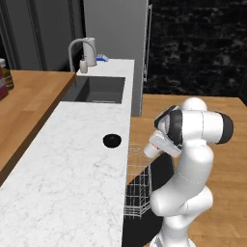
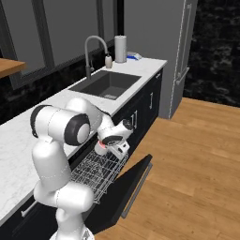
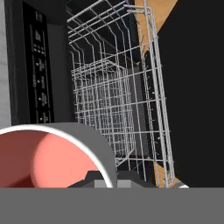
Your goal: Pick up the cup and bowl from the counter, place them in the dishwasher, and close the dishwasher door.
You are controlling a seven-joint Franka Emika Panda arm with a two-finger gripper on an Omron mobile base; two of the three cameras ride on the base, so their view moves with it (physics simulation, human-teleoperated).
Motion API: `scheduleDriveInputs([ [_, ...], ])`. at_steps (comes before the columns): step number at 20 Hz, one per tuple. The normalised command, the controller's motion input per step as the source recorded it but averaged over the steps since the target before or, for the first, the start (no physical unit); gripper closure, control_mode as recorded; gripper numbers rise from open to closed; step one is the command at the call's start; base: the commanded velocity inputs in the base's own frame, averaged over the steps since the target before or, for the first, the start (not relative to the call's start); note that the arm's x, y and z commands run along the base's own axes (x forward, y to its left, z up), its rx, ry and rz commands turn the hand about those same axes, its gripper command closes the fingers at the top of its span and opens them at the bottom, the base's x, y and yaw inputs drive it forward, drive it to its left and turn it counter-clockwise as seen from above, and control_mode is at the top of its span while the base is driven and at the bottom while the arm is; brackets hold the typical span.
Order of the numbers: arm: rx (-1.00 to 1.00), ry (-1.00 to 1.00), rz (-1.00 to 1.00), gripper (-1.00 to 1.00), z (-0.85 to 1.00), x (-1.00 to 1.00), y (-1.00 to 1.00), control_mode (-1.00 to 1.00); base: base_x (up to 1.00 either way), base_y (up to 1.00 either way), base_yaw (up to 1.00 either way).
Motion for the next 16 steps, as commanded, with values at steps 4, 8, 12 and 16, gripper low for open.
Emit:
scheduleDriveInputs([
  [4, 0.0, 0.0, -0.02, 1.0, -0.4, 0.15, 0.22, -1.0, 0.0, 0.0, 0.0],
  [8, -0.03, 0.03, -0.02, 1.0, -0.33, 0.2, 0.18, -1.0, 0.0, 0.0, 0.0],
  [12, 0.0, 0.03, 0.0, 1.0, -0.51, 0.13, 0.11, -1.0, 0.0, 0.0, 0.0],
  [16, 0.02, 0.0, 0.0, 1.0, -0.71, 0.11, 0.27, -1.0, 0.0, 0.0, 0.0],
])
